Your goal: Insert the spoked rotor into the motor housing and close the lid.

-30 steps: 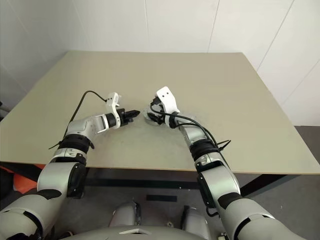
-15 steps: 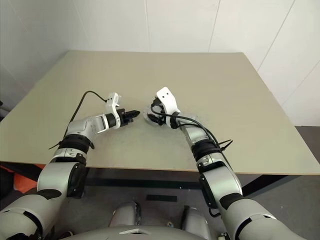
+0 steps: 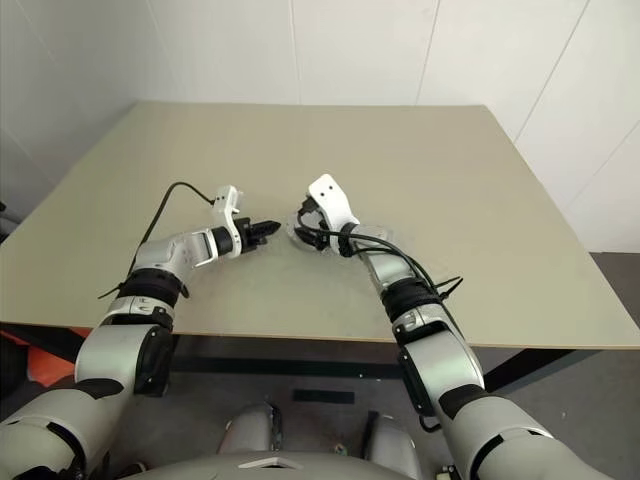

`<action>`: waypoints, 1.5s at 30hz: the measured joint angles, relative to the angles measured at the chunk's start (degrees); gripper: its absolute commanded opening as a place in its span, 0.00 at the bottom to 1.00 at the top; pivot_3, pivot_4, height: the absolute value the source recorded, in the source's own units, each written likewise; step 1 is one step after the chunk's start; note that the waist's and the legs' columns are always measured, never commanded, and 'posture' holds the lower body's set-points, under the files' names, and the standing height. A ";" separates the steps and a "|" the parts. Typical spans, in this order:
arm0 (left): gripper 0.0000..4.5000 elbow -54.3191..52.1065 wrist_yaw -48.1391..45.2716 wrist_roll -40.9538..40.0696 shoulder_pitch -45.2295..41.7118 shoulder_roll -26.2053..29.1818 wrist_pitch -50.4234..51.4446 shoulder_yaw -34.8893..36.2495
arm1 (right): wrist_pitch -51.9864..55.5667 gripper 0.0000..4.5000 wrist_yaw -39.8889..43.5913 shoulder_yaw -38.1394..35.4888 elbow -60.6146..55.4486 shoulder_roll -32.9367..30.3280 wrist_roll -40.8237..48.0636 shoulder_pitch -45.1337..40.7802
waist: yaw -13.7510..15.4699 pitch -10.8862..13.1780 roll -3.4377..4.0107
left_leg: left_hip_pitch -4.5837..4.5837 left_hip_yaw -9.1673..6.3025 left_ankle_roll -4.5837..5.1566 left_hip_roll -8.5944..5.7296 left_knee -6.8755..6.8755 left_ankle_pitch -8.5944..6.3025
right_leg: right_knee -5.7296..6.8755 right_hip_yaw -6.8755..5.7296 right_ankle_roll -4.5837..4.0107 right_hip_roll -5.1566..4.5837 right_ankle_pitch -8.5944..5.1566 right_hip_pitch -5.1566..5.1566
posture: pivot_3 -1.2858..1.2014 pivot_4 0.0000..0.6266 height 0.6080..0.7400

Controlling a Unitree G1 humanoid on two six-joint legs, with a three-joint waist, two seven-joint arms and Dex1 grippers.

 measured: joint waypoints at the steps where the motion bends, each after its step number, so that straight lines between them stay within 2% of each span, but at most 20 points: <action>1: 0.00 0.00 0.00 0.00 0.00 -0.12 0.00 0.00 | -0.13 0.70 -0.08 0.01 0.16 0.00 -0.12 -0.09 | 0.00 0.00 0.00 | 0.00 0.00 0.00 0.00 0.00 0.00 | 0.00 0.00 0.00 0.00 0.00 0.00 | 0.52 0.00 1.00; 20: 0.00 0.00 0.06 -0.10 0.00 -0.62 0.26 0.08 | -0.52 0.70 0.14 1.10 1.42 -0.70 -0.50 -0.86 | 0.03 0.00 0.00 | 0.04 0.00 0.00 0.00 -0.06 0.00 | -0.04 0.00 0.00 -0.02 0.00 0.04 | 0.52 0.00 1.00; 25: 0.00 0.31 1.08 -0.45 -0.57 -2.29 1.40 0.96 | -0.40 0.70 0.12 1.31 1.60 -1.11 -0.51 -0.97 | 0.17 0.00 0.01 | 0.11 -0.02 0.00 -0.01 -0.05 0.00 | -0.04 0.01 0.00 -0.08 0.00 0.14 | 0.52 0.00 1.00; 32: 0.00 7.07 5.62 -4.96 -6.70 -6.90 3.57 8.87 | -0.32 0.70 -0.05 1.27 2.06 -2.00 -0.75 -1.00 | 1.14 -0.01 0.00 | 0.27 -0.04 0.00 -0.04 -0.02 0.00 | -0.10 0.02 0.02 -0.13 -0.01 0.45 | 0.52 0.00 1.00; 36: 0.00 9.01 6.35 -6.05 -11.19 -10.13 2.39 9.26 | -0.32 0.70 -0.09 1.62 2.08 -1.60 -0.92 -1.05 | 1.14 -0.01 0.00 | 0.51 -0.03 0.00 -0.04 -0.13 0.00 | -0.11 0.10 0.07 -0.11 -0.04 0.49 | 0.52 0.00 1.00; 45: 0.00 16.41 9.71 -5.89 -13.98 -10.49 0.78 10.49 | -0.18 0.70 0.10 1.59 1.60 -1.65 -0.92 -0.98 | 1.26 -0.03 0.03 | 0.52 0.00 -0.09 -0.04 -0.35 0.06 | -0.15 0.08 0.07 -0.03 -0.06 0.40 | 0.52 0.00 1.00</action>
